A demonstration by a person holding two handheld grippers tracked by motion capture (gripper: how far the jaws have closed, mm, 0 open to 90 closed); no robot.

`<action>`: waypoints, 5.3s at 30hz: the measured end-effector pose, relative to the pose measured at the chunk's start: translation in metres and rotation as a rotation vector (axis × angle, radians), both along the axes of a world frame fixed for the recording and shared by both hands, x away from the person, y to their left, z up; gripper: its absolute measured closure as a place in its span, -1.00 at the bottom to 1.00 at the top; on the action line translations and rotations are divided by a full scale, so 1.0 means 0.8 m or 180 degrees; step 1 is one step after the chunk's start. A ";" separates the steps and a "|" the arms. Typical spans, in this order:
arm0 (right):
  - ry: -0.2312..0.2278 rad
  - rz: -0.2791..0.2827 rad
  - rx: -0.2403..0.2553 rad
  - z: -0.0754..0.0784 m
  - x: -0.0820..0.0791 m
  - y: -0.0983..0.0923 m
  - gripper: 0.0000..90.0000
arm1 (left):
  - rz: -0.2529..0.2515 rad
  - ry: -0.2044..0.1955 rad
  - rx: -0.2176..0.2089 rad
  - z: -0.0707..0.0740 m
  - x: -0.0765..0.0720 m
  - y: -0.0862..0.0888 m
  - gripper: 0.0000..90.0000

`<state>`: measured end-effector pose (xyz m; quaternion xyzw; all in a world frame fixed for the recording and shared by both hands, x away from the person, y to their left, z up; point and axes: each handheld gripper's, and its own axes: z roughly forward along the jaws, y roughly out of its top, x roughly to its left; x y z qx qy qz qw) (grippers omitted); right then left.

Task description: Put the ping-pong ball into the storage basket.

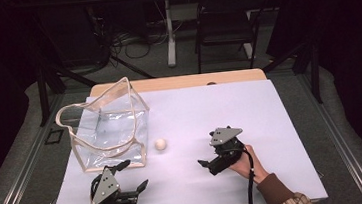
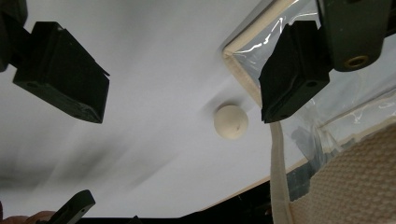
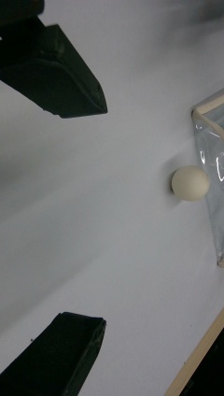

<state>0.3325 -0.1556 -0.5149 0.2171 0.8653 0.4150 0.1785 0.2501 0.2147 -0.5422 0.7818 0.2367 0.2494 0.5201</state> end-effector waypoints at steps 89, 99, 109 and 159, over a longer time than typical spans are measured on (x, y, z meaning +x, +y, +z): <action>0.0299 0.0237 -0.0193 0.019 0.095 0.082 -1.00 | -0.0014 -0.0008 0.0010 0.000 0.000 0.000 -0.64; 0.0332 0.0282 -0.0232 0.016 0.104 0.094 -1.00 | -0.0022 0.0001 0.0021 0.000 0.000 0.000 -0.64; 0.0343 0.0321 -0.0272 0.017 0.109 0.106 -1.00 | -0.0013 -0.0010 -0.0002 0.000 0.000 0.000 -0.64; 0.0443 0.0565 -0.0374 -0.008 0.114 0.165 -1.00 | -0.0017 -0.0010 -0.0004 0.000 0.000 0.001 -0.64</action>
